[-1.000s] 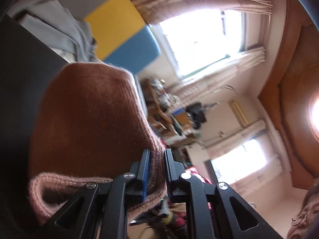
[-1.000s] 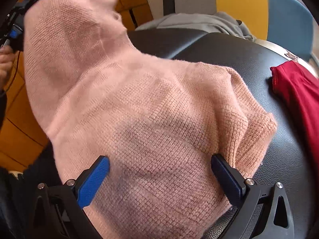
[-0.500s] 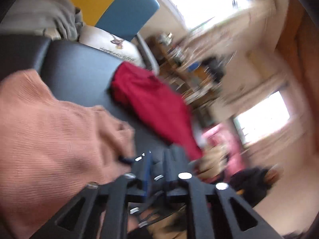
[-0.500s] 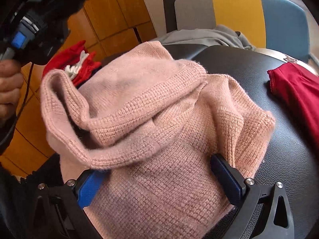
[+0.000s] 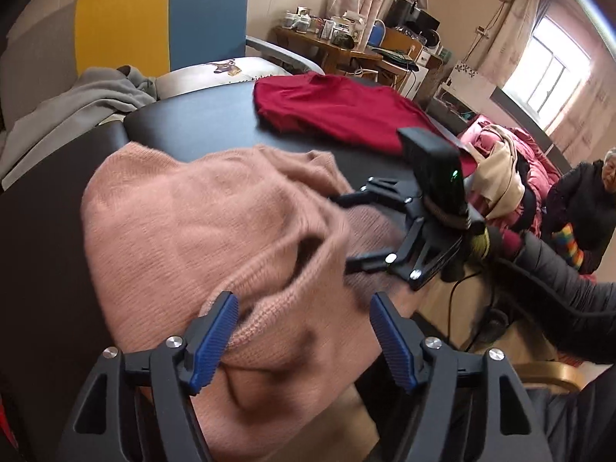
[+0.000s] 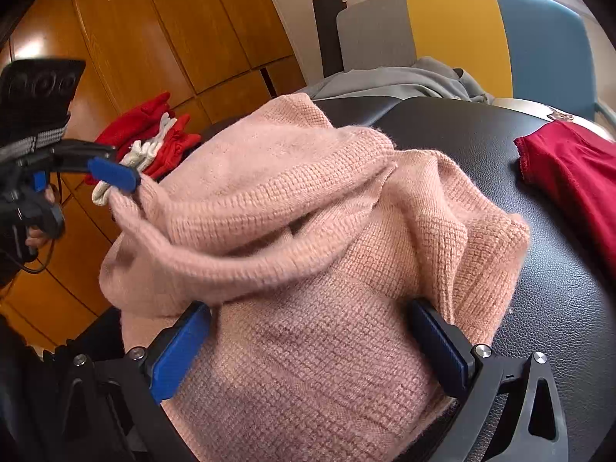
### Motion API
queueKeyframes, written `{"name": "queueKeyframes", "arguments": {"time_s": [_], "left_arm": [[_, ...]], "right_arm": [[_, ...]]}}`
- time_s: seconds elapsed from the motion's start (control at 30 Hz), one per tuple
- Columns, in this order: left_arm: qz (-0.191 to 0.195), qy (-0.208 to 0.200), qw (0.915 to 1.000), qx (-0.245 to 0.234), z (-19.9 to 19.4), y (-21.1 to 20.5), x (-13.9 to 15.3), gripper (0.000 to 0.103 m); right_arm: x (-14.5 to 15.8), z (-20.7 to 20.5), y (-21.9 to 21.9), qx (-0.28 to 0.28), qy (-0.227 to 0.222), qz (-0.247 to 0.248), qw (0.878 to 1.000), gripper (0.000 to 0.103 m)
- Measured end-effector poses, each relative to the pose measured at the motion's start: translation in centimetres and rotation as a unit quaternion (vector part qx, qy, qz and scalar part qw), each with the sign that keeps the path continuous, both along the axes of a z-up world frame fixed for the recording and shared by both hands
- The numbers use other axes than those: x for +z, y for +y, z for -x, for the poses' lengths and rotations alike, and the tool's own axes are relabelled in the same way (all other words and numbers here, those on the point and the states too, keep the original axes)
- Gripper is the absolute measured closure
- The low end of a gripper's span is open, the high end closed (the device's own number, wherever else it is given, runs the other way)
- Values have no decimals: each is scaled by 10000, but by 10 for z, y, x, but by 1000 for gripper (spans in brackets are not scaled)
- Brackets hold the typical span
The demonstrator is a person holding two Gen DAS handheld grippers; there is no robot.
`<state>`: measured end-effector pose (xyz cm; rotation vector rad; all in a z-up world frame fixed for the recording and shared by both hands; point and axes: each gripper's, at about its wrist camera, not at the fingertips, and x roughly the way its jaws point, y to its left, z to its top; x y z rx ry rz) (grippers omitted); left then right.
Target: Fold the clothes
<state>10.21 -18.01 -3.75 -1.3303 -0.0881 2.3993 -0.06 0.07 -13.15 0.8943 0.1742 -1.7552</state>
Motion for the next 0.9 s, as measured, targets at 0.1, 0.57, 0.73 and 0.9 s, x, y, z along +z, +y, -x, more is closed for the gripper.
{"name": "queueKeyframes", "arguments": {"time_s": [0.1, 0.57, 0.73, 0.9], "left_arm": [[-11, 162, 9996, 242, -3, -19, 0, 29], [990, 32, 9852, -1396, 31, 46, -9, 14], [871, -510, 9771, -1872, 62, 60, -17, 14], [949, -1248, 9600, -2321, 74, 89, -37, 33]], "right_arm": [[-1, 1, -1, -18, 23, -7, 10000, 0], [-2, 4, -2, -66, 7, 126, 9999, 0], [-3, 5, 0, -60, -40, 272, 9996, 0], [-4, 8, 4, -44, -136, 462, 9988, 0]]}}
